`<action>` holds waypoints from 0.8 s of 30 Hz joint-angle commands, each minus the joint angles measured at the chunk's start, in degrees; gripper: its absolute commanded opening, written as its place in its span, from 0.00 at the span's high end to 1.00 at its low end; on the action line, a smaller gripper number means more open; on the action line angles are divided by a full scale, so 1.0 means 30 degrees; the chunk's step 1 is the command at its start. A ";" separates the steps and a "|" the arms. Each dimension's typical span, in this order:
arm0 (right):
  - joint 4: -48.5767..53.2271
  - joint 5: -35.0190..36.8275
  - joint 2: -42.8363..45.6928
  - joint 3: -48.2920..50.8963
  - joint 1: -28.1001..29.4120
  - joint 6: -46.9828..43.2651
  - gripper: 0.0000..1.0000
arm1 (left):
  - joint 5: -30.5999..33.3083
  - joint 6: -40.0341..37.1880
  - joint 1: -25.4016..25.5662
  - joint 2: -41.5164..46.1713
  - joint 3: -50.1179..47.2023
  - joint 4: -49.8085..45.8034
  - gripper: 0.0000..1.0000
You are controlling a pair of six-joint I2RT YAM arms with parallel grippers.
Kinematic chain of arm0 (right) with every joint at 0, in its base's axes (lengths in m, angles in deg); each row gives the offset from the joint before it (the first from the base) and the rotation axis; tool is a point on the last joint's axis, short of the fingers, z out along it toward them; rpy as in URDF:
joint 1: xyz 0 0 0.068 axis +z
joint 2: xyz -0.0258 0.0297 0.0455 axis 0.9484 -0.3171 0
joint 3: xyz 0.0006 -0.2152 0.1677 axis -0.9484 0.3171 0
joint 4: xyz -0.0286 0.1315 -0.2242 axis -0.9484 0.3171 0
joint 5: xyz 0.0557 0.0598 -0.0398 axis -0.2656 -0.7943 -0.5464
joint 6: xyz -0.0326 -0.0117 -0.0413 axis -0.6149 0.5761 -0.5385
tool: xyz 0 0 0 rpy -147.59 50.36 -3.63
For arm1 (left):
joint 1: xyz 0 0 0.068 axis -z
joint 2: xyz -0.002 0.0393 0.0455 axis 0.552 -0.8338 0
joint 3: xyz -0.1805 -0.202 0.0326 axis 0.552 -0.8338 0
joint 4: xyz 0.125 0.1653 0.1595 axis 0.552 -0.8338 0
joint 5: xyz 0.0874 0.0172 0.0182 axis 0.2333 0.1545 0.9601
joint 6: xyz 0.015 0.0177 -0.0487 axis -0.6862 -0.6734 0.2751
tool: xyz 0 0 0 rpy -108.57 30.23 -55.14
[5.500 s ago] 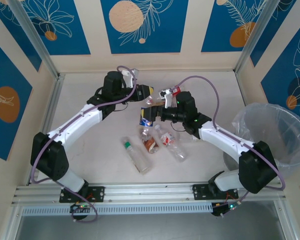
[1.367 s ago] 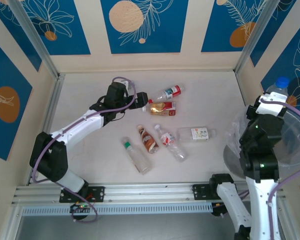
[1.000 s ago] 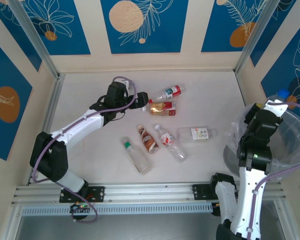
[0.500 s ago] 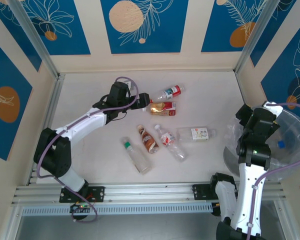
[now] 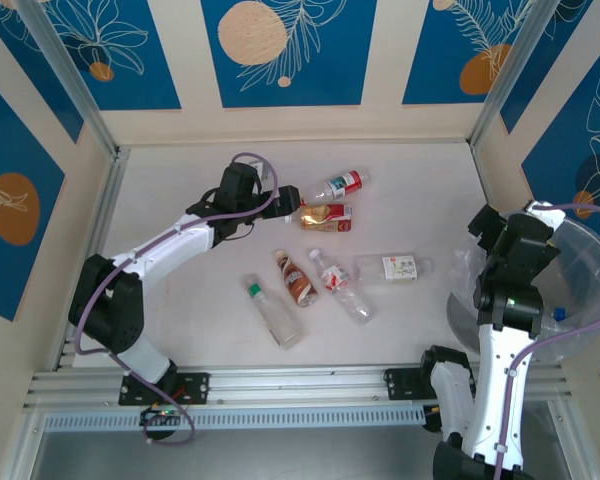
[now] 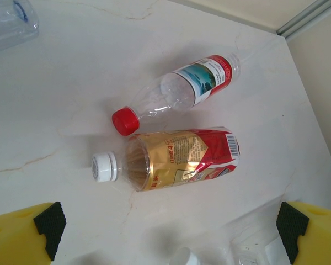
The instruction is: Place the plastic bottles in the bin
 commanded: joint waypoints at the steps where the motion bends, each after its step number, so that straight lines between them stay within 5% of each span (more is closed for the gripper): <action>1: 0.0106 -0.0407 0.0133 -0.0865 -0.0100 0.0489 0.00 | 0.0206 -0.0013 -0.0155 0.0001 0.0466 -0.0378 0.01; 11: 0.1177 -0.1618 0.0091 -0.2642 0.1158 0.1559 0.01 | 0.1635 0.0519 -0.0255 -0.0132 0.0427 -0.1267 0.01; 24: 0.0794 -0.0399 -0.3057 -0.4727 0.7311 -0.0470 0.01 | 0.2222 0.0901 -0.0275 0.0444 -0.0339 -0.1481 0.01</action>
